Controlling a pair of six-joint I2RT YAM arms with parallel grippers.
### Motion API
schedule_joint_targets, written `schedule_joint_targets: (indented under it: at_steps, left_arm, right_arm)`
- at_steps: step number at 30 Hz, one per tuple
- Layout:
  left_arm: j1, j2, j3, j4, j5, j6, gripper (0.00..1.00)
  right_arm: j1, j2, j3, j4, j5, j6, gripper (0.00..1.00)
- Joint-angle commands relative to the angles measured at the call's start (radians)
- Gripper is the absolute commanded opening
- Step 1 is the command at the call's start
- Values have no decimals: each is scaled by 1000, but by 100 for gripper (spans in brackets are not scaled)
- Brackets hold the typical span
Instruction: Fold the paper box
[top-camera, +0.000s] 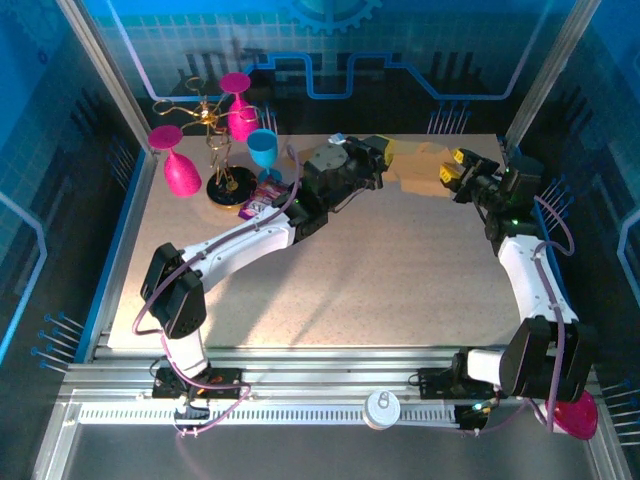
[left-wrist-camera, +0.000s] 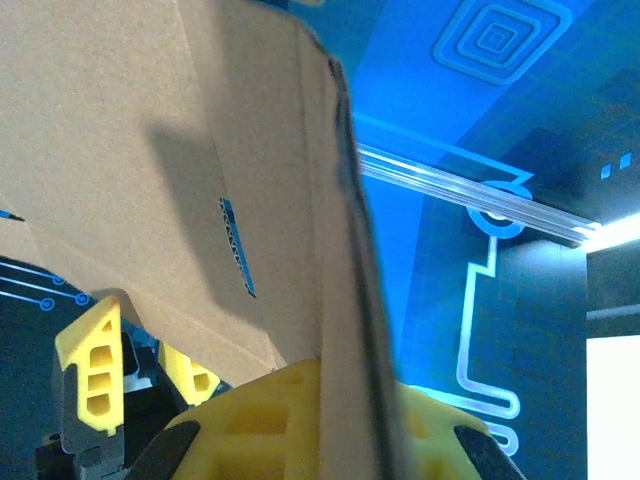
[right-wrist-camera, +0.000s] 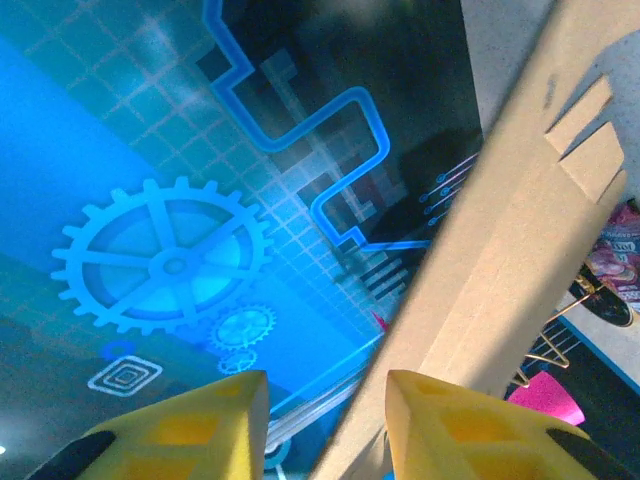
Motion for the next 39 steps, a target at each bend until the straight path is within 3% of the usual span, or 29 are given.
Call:
schedule_joint_targets:
  at_steps: [1,5,8,9,11,12,16,22,26,29,32,39]
  left_arm:
    - [7,15,-6,46,16,-2,0]
    - [7,14,-15,41,16,-4,0]
    - [8,14,-24,43,20,-5,0]
    - [8,12,-29,43,23,-4,10]
    - [10,2,-36,24,32,8,39]
    - [13,-15,-40,1,37,23,48]
    - [27,-116,-95,-103,26,93,65]
    - [54,-293,-140,-403,9,210,69]
    - [70,-382,-78,-825,-36,239,69]
    - [87,-431,-32,-982,-103,337,68]
    - [109,-455,-1,-1056,-138,425,67]
    - [160,-409,60,-1002,62,489,56]
  right_arm:
    - [-13,6,-11,75,-15,217,25]
    - [-12,7,8,71,-13,218,18]
    - [-12,3,24,52,1,211,6]
    - [-12,-3,30,32,13,203,1]
    - [-24,-20,60,-42,28,163,0]
    - [-29,-28,73,-71,44,143,0]
    - [-61,-86,193,-344,117,-27,0]
    - [-26,-105,509,-846,272,-364,0]
    - [110,-117,677,-1087,484,-495,0]
    - [253,-103,756,-1237,615,-508,0]
    - [369,-72,731,-1239,686,-438,0]
    - [503,124,602,-891,830,-418,0]
